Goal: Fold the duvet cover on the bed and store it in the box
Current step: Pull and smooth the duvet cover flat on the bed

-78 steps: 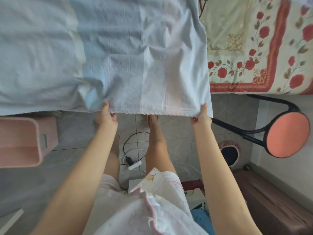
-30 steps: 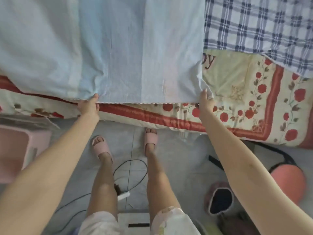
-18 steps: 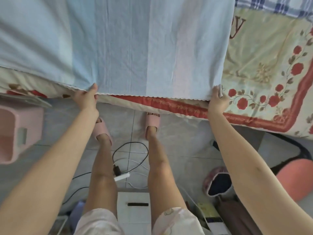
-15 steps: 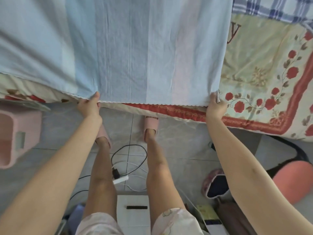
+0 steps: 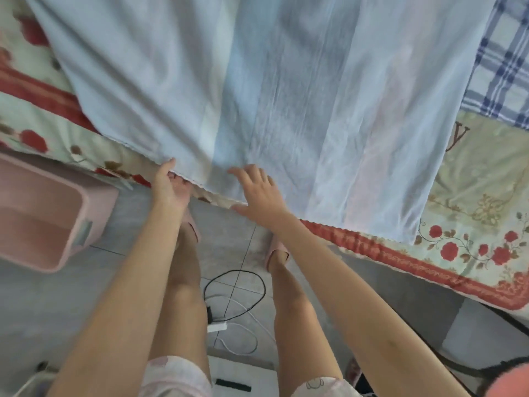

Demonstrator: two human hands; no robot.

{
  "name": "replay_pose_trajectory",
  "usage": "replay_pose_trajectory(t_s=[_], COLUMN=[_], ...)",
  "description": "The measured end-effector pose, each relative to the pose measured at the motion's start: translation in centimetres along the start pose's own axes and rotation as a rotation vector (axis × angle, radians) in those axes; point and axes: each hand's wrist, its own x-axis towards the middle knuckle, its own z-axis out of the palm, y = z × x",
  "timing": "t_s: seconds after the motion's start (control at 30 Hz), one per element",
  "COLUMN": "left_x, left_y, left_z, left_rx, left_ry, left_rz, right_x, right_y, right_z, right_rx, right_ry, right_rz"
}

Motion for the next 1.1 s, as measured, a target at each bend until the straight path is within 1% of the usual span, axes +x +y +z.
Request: replay_pose_trajectory(t_s=[0.03,0.1,0.17,0.23,0.33,0.4,0.47,0.5,0.53,0.63,0.7,0.77,0.83,0.93,0.97,1.0,1.03,1.07,1.1], left_x=[0.7,2.5,4.4,5.0,4.7,4.2,4.0,3.8,3.8,4.4,5.4,6.0,6.3,6.7,6.8,6.9,6.9,6.7,6.1], left_y=[1.7,5.6,9.2,11.1,13.4,14.4,16.0,16.6,17.0,17.3,17.7,18.3,18.7,20.3,20.9,21.5,22.1,22.5,23.1], left_z=[-0.3,-1.0,-1.7,-1.6,-1.7,-0.7,-0.4,-0.4,-0.6,-0.5,0.3,1.4,2.3,2.8,2.9,3.2,3.7,4.0,4.8], left_rx=[-0.062,-0.131,-0.092,-0.01,0.037,0.014,-0.028,-0.087,-0.189,-0.53,-0.653,-0.731,-0.783,-0.794,-0.759,-0.691,-0.553,-0.371,-0.135], left_ry=[-0.021,-0.054,-0.12,-0.215,-0.371,-0.366,-0.393,-0.418,-0.429,-0.393,-0.406,-0.412,-0.343,-0.219,-0.201,-0.187,-0.165,-0.121,-0.038], left_rz=[-0.017,-0.037,-0.078,-0.202,-0.376,-0.365,-0.292,-0.282,-0.313,-0.439,-0.503,-0.543,-0.532,-0.492,-0.43,-0.329,-0.192,-0.011,0.231], right_x=[1.7,4.9,7.9,10.1,13.6,14.9,15.7,15.9,15.8,15.5,15.4,15.0,14.0,12.6,12.3,12.1,11.9,11.7,11.8], right_y=[-1.7,-4.8,-7.5,-9.4,-13.1,-14.4,-15.7,-16.4,-16.8,-16.9,-16.5,-15.8,-15.2,-14.6,-14.4,-14.1,-14.1,-14.3,-14.5], right_z=[0.5,1.4,1.9,1.7,0.6,-0.7,-2.0,-2.7,-3.4,-5.5,-6.5,-7.1,-6.9,-6.5,-6.3,-6.1,-5.9,-5.4,-5.1], right_rx=[-0.077,-0.174,-0.25,-0.312,-0.228,-0.151,-0.144,-0.136,-0.101,0.042,0.095,0.096,0.051,0.024,0.025,0.035,0.052,0.056,0.056], right_ry=[-0.018,-0.042,-0.065,-0.05,0.064,0.111,0.166,0.19,0.2,0.246,0.293,0.342,0.393,0.429,0.427,0.422,0.414,0.406,0.384], right_rz=[-0.043,-0.029,0.033,0.087,0.103,0.094,0.054,0.042,0.049,0.104,0.11,0.088,0.078,0.024,-0.004,-0.013,-0.019,-0.023,-0.023])
